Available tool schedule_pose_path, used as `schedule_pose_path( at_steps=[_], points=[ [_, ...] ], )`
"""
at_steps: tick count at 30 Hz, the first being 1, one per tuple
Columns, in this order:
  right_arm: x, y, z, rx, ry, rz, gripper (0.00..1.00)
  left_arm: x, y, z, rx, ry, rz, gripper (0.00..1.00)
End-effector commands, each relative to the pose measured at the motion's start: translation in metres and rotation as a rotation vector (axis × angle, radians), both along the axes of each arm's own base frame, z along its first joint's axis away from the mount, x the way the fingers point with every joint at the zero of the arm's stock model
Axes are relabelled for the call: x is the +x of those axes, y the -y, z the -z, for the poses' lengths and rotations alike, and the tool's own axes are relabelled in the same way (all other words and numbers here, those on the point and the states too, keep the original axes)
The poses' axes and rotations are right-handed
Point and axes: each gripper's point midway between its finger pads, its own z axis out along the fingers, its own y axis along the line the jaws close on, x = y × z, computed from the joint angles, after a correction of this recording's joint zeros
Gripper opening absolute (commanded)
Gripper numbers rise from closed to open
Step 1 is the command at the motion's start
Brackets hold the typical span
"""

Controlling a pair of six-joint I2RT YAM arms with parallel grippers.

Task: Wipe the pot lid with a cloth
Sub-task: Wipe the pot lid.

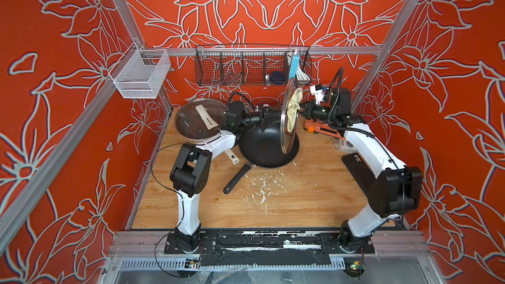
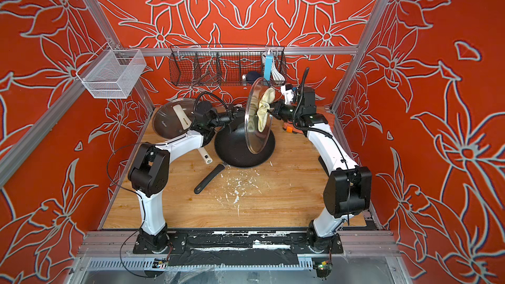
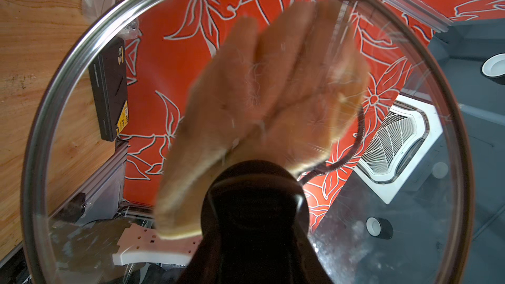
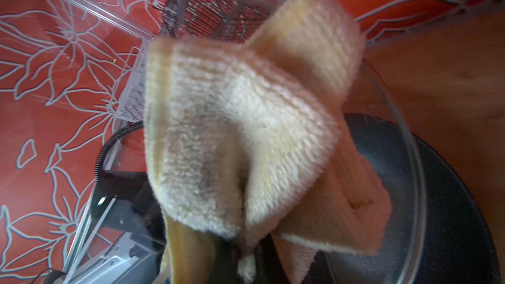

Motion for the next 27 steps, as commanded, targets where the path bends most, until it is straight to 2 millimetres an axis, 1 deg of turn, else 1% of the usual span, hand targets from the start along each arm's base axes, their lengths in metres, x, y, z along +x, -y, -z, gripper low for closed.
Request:
schedule_pose_path(
  at_steps=[1,3,6,8,10,11,13,16,20,23,26,27],
  points=[
    [-0.004,0.005,-0.006,-0.014,0.045,0.010,0.00,-0.030,-0.007,-0.084,-0.108,0.263,0.013,0.00],
    [-0.005,0.003,-0.019,0.008,0.066,0.003,0.00,-0.030,-0.007,-0.082,-0.106,0.260,0.014,0.00],
    [-0.007,-0.001,-0.052,0.046,0.125,-0.021,0.00,-0.029,-0.007,-0.079,-0.105,0.252,0.010,0.00],
    [-0.010,-0.004,-0.079,0.072,0.174,-0.041,0.00,-0.030,-0.007,-0.079,-0.108,0.254,0.010,0.00],
    [-0.011,-0.005,-0.098,0.088,0.209,-0.049,0.00,-0.030,-0.008,-0.080,-0.110,0.257,0.010,0.00],
    [-0.010,-0.005,-0.104,0.092,0.219,-0.043,0.00,-0.030,-0.008,-0.080,-0.110,0.257,0.011,0.00],
    [-0.006,-0.002,-0.105,0.081,0.222,-0.021,0.00,-0.031,-0.008,-0.081,-0.110,0.261,0.013,0.00],
    [0.004,0.006,-0.079,0.043,0.168,0.031,0.00,-0.032,-0.008,-0.081,-0.110,0.261,0.014,0.00],
    [0.014,0.015,-0.032,0.019,0.075,0.073,0.00,-0.033,-0.008,-0.085,-0.113,0.270,0.015,0.00],
    [0.013,0.020,0.003,-0.019,0.017,0.083,0.00,-0.033,-0.009,-0.088,-0.117,0.279,0.013,0.00],
    [0.009,0.022,0.028,-0.035,-0.032,0.077,0.00,-0.034,-0.009,-0.091,-0.119,0.289,0.016,0.00],
    [0.008,0.022,0.030,-0.034,-0.038,0.073,0.00,-0.033,-0.008,-0.090,-0.119,0.286,0.017,0.00]
  ],
)
